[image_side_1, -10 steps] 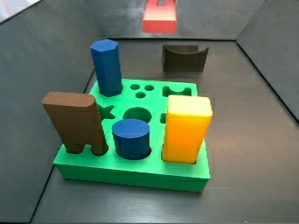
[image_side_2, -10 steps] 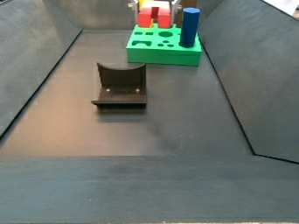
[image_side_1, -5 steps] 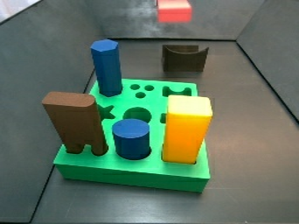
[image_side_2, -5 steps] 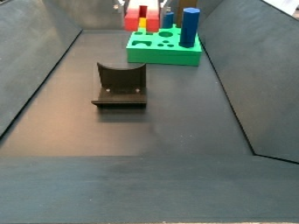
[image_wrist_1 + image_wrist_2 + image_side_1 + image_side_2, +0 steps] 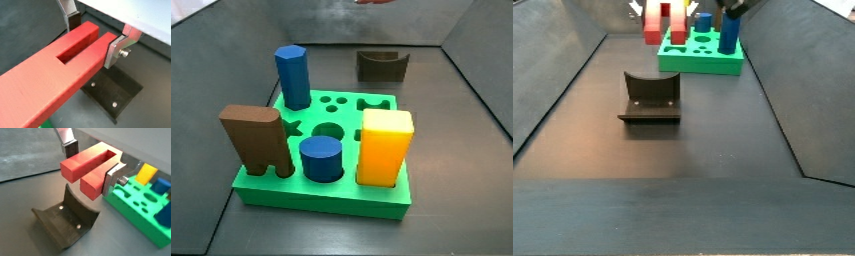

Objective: Pick up the double-square object. Move up. Rotate the double-square object. Place the double-square object on the fixture. Regrasp the double-square object. Move to above the board. Insert the double-square object.
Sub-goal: Place the double-square object on the fixture.

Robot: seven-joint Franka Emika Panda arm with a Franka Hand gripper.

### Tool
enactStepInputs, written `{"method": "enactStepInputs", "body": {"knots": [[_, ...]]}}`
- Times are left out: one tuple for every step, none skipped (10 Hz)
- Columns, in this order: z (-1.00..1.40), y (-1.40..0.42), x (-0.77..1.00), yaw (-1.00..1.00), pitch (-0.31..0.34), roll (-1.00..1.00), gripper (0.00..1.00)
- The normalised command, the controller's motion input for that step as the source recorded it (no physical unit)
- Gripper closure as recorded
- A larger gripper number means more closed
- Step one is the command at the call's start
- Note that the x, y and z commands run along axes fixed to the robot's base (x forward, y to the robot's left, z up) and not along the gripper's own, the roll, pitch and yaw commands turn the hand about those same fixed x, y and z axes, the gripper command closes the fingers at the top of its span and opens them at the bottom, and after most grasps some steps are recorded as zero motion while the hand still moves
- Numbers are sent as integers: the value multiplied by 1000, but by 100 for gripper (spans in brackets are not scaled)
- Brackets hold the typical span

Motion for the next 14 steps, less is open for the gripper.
{"method": "enactStepInputs", "body": {"knots": [[-13,59,497,-75,167,-548,100],[-13,58,461,-88,154,-442,100],[-10,42,389,-98,129,-269,100],[-4,40,345,-100,118,-225,100],[-9,46,251,-90,93,-194,100],[-13,46,187,-85,85,-179,100],[-1000,67,114,-80,50,-1000,100],[-1000,75,107,-87,45,-1000,100],[-1000,77,116,-92,66,-1000,100],[-1000,79,125,-95,82,-1000,100],[-1000,87,140,-110,108,-1000,100],[-1000,92,145,-123,115,-1000,100],[-1000,101,159,-137,103,-775,100],[-1000,107,167,-141,94,-667,100]]}}
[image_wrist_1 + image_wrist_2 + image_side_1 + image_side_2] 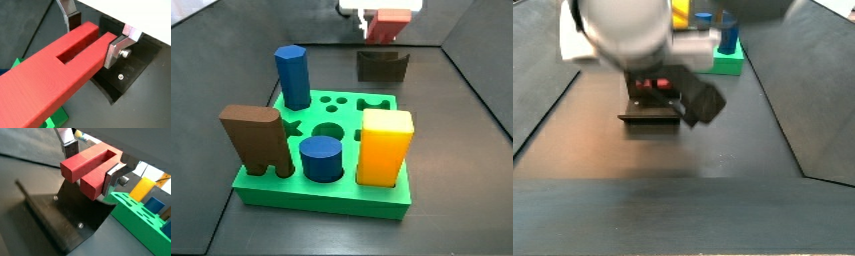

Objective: Pick up the double-square object. Move up. Rotate the double-square object. Place the double-square object on the fixture. Regrasp the double-square object. Move to above the board. Insert the double-square object.
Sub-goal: Place the double-square object on the fixture, then regrasp the double-square object.

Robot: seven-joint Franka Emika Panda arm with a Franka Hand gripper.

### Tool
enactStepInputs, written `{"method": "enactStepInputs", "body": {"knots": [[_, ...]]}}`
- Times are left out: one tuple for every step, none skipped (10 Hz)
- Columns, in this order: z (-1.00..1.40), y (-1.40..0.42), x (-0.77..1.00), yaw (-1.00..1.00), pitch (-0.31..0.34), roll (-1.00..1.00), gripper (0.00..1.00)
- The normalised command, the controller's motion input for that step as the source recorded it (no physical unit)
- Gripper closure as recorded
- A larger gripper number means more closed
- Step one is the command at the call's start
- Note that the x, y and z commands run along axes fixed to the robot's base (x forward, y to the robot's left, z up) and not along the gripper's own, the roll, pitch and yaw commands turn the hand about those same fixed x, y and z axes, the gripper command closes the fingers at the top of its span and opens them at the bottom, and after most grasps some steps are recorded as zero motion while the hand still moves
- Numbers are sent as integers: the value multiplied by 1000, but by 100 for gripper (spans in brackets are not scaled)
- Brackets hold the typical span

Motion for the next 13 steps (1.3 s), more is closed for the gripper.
{"method": "enactStepInputs", "body": {"knots": [[-1000,115,179,-142,83,-454,100],[-1000,121,186,-141,77,-352,100],[-1000,121,199,-136,57,-202,100],[-836,108,174,-133,44,-164,100],[-651,85,144,-125,31,-159,100],[-449,80,109,-110,17,-141,100],[-447,61,95,-95,9,-115,100],[-167,-500,0,0,0,0,100],[0,0,0,0,0,0,0],[1000,0,0,3,-56,27,0],[1000,0,-10,12,-50,34,0],[1000,-8,-29,28,-33,49,0],[1000,-11,-34,40,-15,64,0]]}}
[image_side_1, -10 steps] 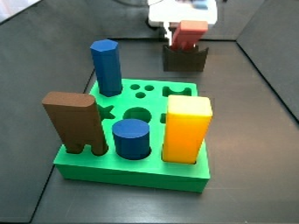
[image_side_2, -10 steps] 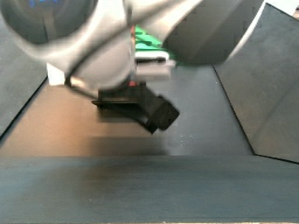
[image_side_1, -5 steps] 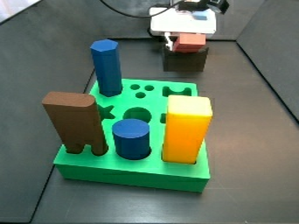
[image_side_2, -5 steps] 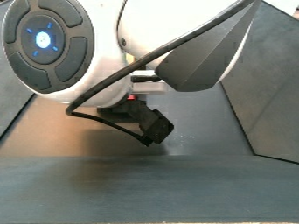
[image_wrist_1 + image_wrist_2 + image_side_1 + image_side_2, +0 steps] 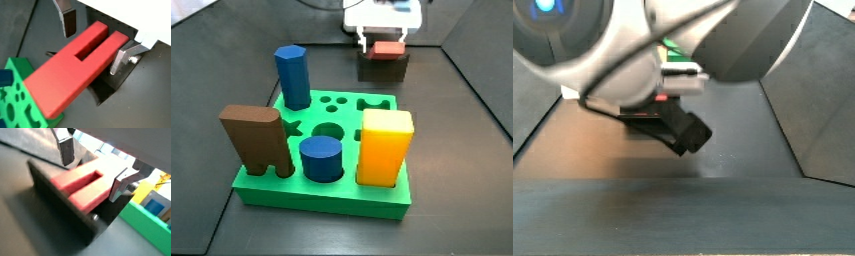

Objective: Pick up the double-square object. Move up. Rotate the double-square object. Place the double-square object on the fixture. Regrasp the double-square object. Move to above the board. Insert the double-square object.
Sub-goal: Regrasp the double-square object.

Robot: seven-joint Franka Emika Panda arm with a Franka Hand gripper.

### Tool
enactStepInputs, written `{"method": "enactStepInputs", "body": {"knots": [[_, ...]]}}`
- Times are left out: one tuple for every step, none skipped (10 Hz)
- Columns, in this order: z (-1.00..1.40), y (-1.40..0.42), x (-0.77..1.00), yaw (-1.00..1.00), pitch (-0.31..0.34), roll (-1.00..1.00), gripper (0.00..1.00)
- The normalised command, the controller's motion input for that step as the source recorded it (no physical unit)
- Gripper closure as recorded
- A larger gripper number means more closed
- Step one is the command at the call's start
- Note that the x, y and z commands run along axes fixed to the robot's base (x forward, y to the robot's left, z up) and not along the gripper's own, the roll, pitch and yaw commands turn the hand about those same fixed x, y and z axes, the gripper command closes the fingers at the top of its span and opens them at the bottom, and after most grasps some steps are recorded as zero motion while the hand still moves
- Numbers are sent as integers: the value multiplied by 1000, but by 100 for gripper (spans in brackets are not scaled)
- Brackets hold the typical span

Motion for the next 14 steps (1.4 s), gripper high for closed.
{"method": "enactStepInputs", "body": {"knots": [[1000,-10,-38,45,8,70,0],[891,-5,-38,42,42,68,0],[716,-3,-32,35,61,63,0],[596,-3,-29,30,72,59,0],[302,1,-26,3,88,47,0],[986,-1000,14,14,70,1000,0],[922,-1000,16,13,67,1000,0],[895,-1000,-5,12,59,1000,0],[863,-1000,-34,11,50,1000,0],[799,-1000,-51,10,43,1000,0],[735,-1000,-58,10,40,1000,0],[615,-1000,-65,9,37,1000,0],[471,-897,-63,10,35,1000,0],[198,-633,-43,10,29,1000,0]]}}
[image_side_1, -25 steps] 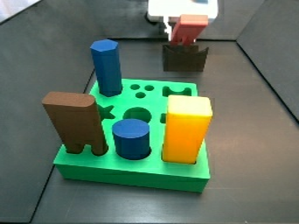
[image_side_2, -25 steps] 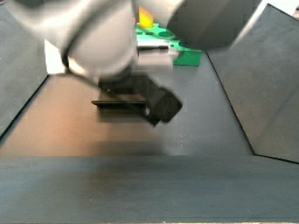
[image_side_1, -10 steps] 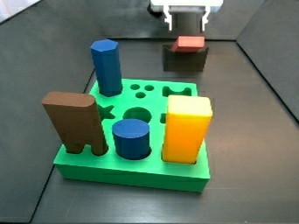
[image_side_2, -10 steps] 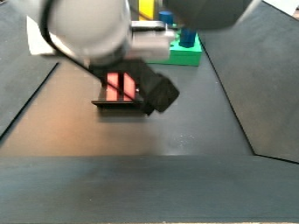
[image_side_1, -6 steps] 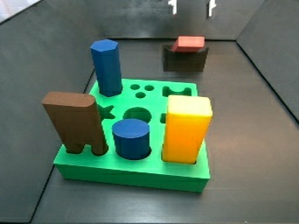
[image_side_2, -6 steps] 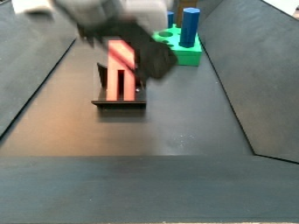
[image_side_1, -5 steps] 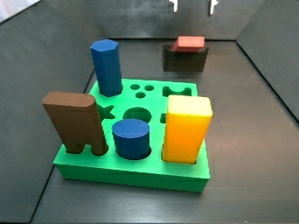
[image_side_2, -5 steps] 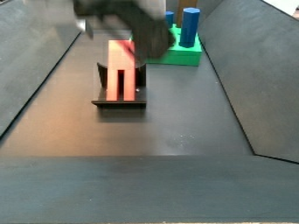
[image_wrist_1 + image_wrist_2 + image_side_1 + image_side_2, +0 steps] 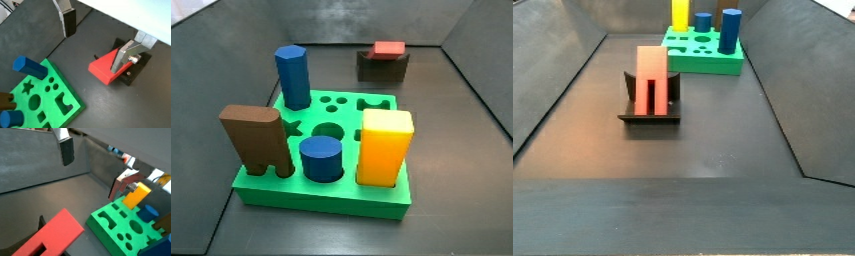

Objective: Pick up the double-square object. Move up. Rotate the double-square object. Place the double-square object on the fixture. Regrasp the double-square object. Move to above the board. Insert the double-square object.
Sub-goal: Regrasp the double-square object.

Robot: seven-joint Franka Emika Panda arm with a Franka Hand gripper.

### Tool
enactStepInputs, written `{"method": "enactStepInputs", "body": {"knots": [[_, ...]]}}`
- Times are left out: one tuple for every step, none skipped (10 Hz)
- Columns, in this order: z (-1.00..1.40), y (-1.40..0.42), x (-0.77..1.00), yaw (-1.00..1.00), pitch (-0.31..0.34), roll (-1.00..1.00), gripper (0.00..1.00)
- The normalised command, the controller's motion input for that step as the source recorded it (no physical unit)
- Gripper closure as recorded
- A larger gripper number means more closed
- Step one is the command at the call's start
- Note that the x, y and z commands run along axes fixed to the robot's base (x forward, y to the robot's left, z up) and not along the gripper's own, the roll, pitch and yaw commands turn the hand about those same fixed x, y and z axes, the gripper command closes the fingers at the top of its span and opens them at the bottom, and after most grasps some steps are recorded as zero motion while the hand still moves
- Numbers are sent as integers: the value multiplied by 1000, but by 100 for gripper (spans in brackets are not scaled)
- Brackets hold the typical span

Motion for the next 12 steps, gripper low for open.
{"method": "enactStepInputs", "body": {"knots": [[134,-499,-35,10,27,1000,0],[68,-143,-34,11,21,1000,0],[32,8,-32,12,17,1000,0],[16,-2,-20,13,14,1000,0],[11,-24,-10,13,11,1000,0],[14,-22,-5,15,9,1000,0],[17,-19,1,17,9,1000,0],[15,-17,-1,18,13,1000,0],[9,-18,7,21,21,1000,0],[2,-21,16,22,28,1000,0],[1,-24,22,24,34,1000,0],[-1,-25,43,30,51,1000,0]]}}
